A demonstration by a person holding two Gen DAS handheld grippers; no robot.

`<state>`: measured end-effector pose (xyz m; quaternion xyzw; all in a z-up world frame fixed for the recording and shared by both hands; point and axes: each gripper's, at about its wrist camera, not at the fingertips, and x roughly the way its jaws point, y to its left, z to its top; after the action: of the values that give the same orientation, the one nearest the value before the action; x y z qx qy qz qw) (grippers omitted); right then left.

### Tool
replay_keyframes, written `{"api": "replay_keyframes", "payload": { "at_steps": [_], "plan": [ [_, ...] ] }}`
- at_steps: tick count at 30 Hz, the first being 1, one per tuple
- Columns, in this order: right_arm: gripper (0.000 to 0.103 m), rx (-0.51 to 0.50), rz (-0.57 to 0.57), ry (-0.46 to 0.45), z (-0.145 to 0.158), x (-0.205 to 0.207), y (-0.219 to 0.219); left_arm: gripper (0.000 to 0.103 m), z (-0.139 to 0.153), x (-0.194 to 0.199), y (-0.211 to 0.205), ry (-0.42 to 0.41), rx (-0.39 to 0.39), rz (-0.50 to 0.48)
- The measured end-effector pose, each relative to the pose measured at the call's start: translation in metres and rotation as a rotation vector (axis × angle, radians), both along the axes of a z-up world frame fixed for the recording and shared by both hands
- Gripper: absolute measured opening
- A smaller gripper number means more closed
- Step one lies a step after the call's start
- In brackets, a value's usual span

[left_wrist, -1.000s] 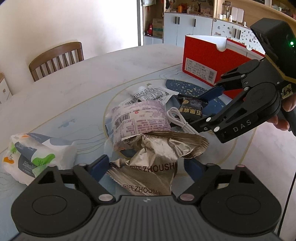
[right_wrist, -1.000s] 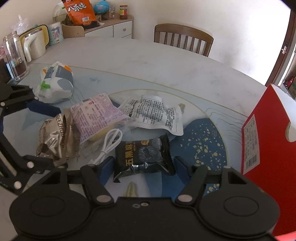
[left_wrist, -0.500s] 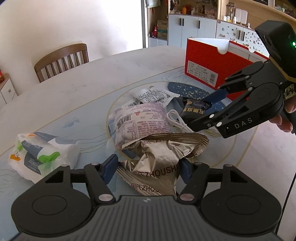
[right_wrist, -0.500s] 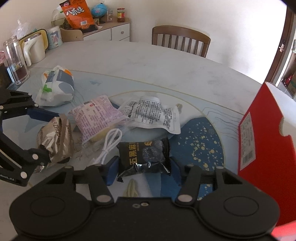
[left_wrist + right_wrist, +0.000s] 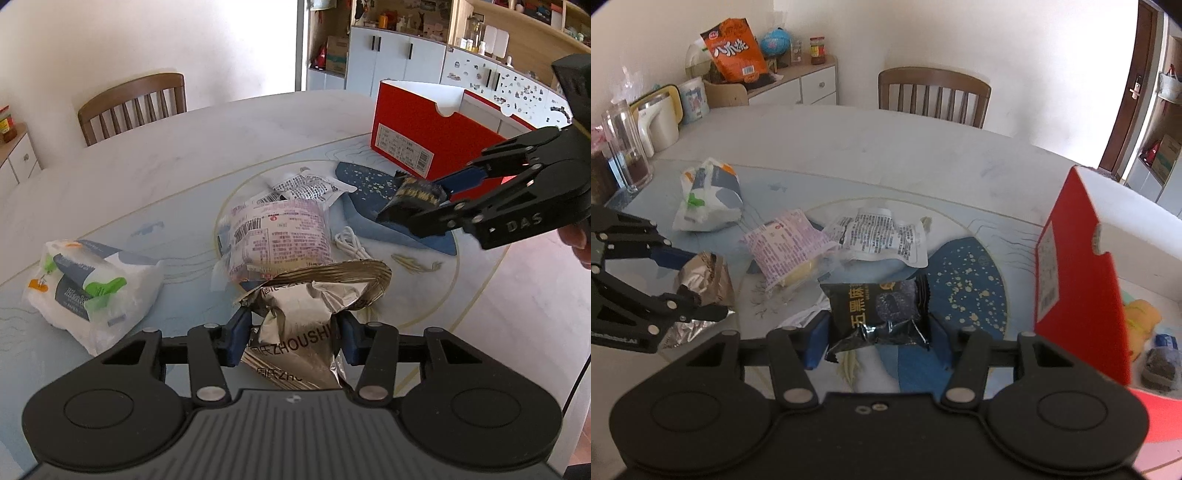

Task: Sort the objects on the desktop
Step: 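Grasp the black snack packet with the right tool while the left tool grasps the silver wrapper, then carry the black packet with the right tool while the left tool carries the silver wrapper to the box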

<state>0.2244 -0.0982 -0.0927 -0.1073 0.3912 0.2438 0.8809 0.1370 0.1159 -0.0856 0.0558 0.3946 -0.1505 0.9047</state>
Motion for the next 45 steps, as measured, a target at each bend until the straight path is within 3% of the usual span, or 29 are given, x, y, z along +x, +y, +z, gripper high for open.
{"api": "replay_keyframes", "payload": {
  "at_steps": [15, 29, 45],
  "plan": [
    [0.055, 0.051, -0.031, -0.036, 0.038, -0.027, -0.018, 0.047, 0.043, -0.015, -0.013, -0.017, -0.049, 0.013],
    [0.055, 0.076, -0.097, -0.066, 0.073, -0.052, -0.055, 0.047, 0.090, -0.015, -0.063, -0.079, -0.069, -0.113],
    [0.055, 0.090, -0.173, -0.107, 0.096, -0.061, -0.128, 0.047, 0.116, 0.003, -0.144, -0.128, -0.084, -0.231]
  ]
}}
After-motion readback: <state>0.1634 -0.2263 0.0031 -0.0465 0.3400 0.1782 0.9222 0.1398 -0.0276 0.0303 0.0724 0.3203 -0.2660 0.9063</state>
